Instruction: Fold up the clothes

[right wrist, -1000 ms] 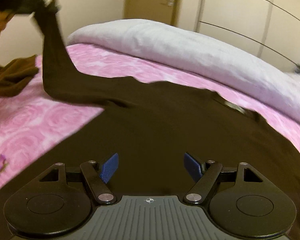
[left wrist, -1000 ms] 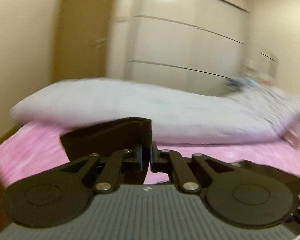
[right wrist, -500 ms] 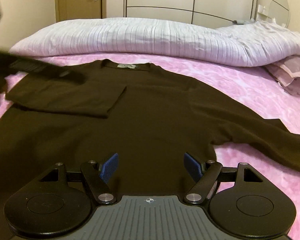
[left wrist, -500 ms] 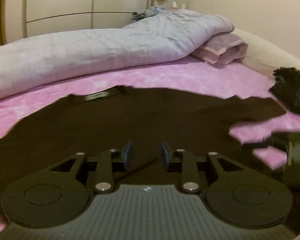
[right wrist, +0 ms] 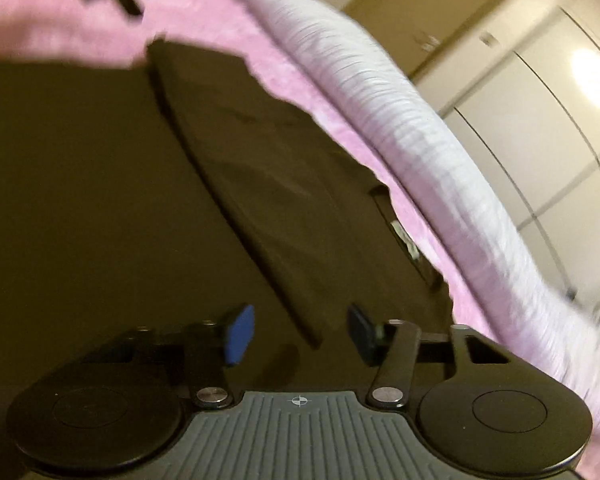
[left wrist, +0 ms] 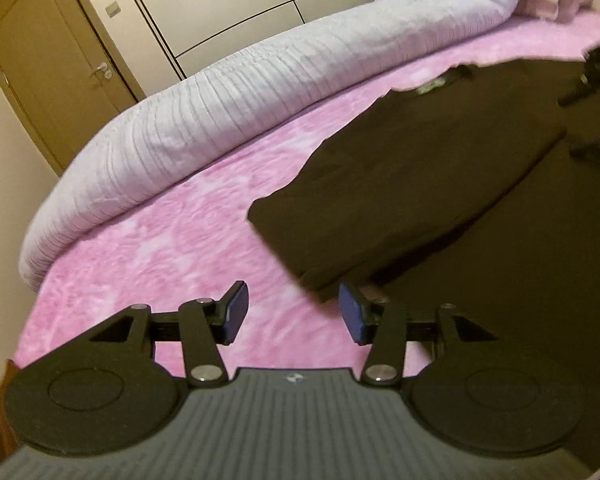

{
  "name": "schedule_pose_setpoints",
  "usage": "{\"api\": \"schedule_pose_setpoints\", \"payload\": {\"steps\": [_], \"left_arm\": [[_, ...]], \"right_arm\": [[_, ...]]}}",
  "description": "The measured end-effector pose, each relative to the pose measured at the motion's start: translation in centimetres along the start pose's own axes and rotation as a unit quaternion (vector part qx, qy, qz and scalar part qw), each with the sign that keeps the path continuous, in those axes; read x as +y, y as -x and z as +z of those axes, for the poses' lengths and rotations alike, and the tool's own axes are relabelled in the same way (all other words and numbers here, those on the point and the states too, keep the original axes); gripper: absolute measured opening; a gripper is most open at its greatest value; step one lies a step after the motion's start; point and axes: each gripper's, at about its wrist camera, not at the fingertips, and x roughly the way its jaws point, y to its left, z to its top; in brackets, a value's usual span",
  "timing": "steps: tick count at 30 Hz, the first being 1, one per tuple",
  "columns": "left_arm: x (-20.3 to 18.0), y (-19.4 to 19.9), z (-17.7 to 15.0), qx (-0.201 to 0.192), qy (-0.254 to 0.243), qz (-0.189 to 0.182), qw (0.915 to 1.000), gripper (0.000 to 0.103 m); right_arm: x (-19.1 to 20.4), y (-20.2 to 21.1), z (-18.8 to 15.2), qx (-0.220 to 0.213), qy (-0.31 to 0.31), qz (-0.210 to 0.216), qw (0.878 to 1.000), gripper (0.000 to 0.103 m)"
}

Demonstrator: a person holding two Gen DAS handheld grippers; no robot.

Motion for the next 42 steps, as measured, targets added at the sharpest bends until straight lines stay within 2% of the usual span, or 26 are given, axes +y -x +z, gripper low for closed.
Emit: {"api": "schedule_pose_setpoints", "payload": {"steps": [2,5,7,9,12,14,17,22,24,27,29,30,32,34,37,39,42], "left_arm": [[0.0,-0.7,-0.4,0.0,-0.015,-0.001,0.9999,0.047],[-0.8,-1.4,-0.8,-0.007,-0.034,-0.011,0.9993,0.053],[-1.5,-2.1,-0.7,-0.008,-0.039,-0.02,0.999,0.056],[-2.1,-2.3,-0.4,-0.011,-0.035,-0.029,0.9989,0.057],[-2.8,-3.4,0.5,-0.007,-0.025,-0.023,0.9994,0.067],[-3.1,-4.2,1.1,-0.003,-0.02,-0.017,0.9997,0.068],[-3.7,-5.3,2.0,0.004,-0.012,-0.007,0.9999,0.068],[-4.5,-7.1,3.6,0.016,0.001,0.009,0.9998,0.065],[-3.9,-7.2,3.7,0.008,0.018,0.013,0.9997,0.064],[-3.2,-7.4,4.0,0.0,0.04,0.015,0.9991,0.061],[-3.1,-7.6,4.0,0.004,0.042,0.009,0.9991,0.061],[-3.2,-7.8,4.0,0.007,0.04,0.008,0.9991,0.061],[-3.4,-8.0,3.9,0.009,0.036,0.009,0.9993,0.06],[-3.1,-8.0,3.7,0.015,0.058,0.017,0.9981,0.061],[-2.5,-8.1,3.5,0.024,0.09,0.027,0.9953,0.061],[-1.7,-7.9,3.1,0.027,0.127,0.028,0.9911,0.061],[-1.7,-7.7,2.6,0.033,0.14,0.024,0.9893,0.061]], "right_arm": [[0.6,-1.8,0.4,0.01,0.046,-0.009,0.999,0.047],[1.3,-3.0,0.4,0.004,0.095,-0.017,0.995,0.047],[1.2,-3.4,0.1,-0.001,0.113,-0.021,0.993,0.041],[0.9,-3.3,0.0,-0.006,0.127,-0.037,0.991,0.001],[-0.5,-2.3,-0.1,-0.032,0.126,-0.08,0.988,0.001],[-2.5,-0.5,0.0,-0.063,0.097,-0.135,0.984,0.001],[-4.2,1.1,-0.9,-0.067,0.055,-0.165,0.982,0.001],[-4.0,0.6,-3.6,-0.02,0.078,-0.137,0.987,0.001],[-4.3,0.4,-4.2,-0.01,0.08,-0.136,0.987,0.001],[-6.0,2.4,-3.8,-0.061,0.064,-0.218,0.972,0.001],[-7.3,3.8,-4.0,-0.073,0.018,-0.24,0.968,0.001],[-7.4,3.9,-4.3,-0.061,0.008,-0.23,0.971,0.001],[-6.3,2.6,-5.4,-0.019,0.037,-0.186,0.982,0.001],[-5.0,1.7,-6.8,0.02,0.06,-0.146,0.987,0.001],[-3.9,1.4,-8.4,0.061,0.055,-0.105,0.991,0.001],[-3.3,2.1,-9.1,0.064,0.061,-0.114,0.99,0.001],[-3.2,2.1,-8.9,0.068,0.04,-0.106,0.991,0.001]]}}
